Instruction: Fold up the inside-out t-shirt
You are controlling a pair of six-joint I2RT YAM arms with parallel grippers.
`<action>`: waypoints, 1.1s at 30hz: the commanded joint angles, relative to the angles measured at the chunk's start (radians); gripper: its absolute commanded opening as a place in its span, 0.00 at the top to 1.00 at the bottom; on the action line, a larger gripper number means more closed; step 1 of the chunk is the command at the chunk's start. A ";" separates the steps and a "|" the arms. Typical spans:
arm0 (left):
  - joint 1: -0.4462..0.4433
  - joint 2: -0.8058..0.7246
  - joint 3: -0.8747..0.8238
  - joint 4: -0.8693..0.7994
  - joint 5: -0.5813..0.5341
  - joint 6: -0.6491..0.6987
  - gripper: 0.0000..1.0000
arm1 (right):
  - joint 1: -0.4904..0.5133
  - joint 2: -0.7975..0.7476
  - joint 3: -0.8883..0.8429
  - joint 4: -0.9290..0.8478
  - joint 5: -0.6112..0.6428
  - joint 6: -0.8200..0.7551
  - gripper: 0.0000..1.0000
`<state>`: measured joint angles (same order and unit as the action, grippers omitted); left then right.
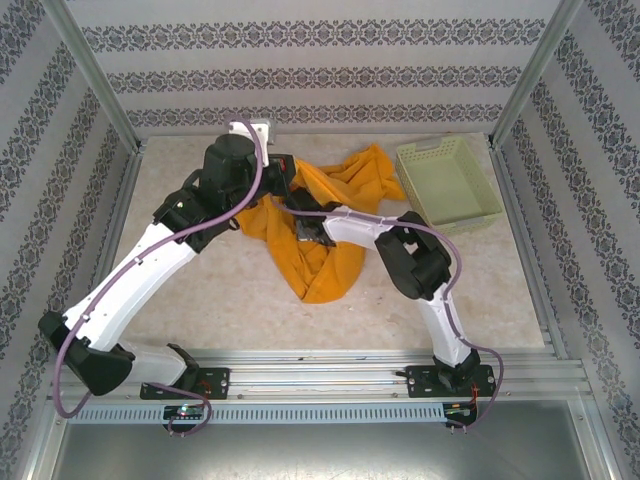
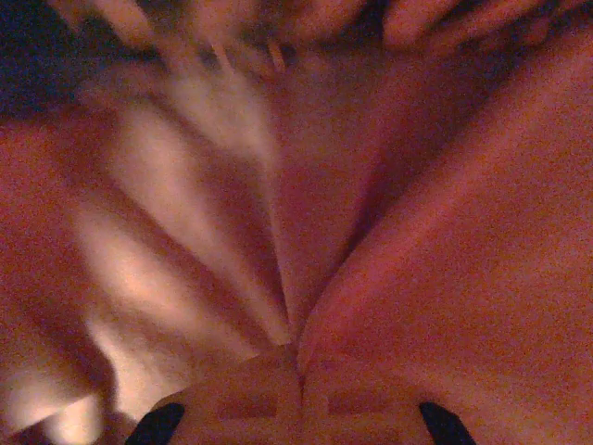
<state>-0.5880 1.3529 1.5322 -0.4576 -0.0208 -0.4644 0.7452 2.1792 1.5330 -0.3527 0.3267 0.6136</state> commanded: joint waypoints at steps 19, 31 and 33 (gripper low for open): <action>0.406 0.647 0.241 -0.248 -0.161 -0.057 1.00 | 0.253 -0.797 -0.757 0.586 -0.123 -0.373 1.00; 0.506 0.680 0.118 -0.299 -0.182 -0.081 1.00 | 0.159 -1.115 -0.939 0.542 -0.107 -0.338 1.00; 0.489 0.624 0.060 -0.292 -0.106 -0.071 0.97 | 0.149 -1.085 -0.963 0.560 -0.108 -0.306 1.00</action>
<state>-0.0769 2.0579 1.6440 -0.7040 -0.2012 -0.5362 0.9085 1.0630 0.6121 0.1818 0.2222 0.2569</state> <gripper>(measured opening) 0.049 0.044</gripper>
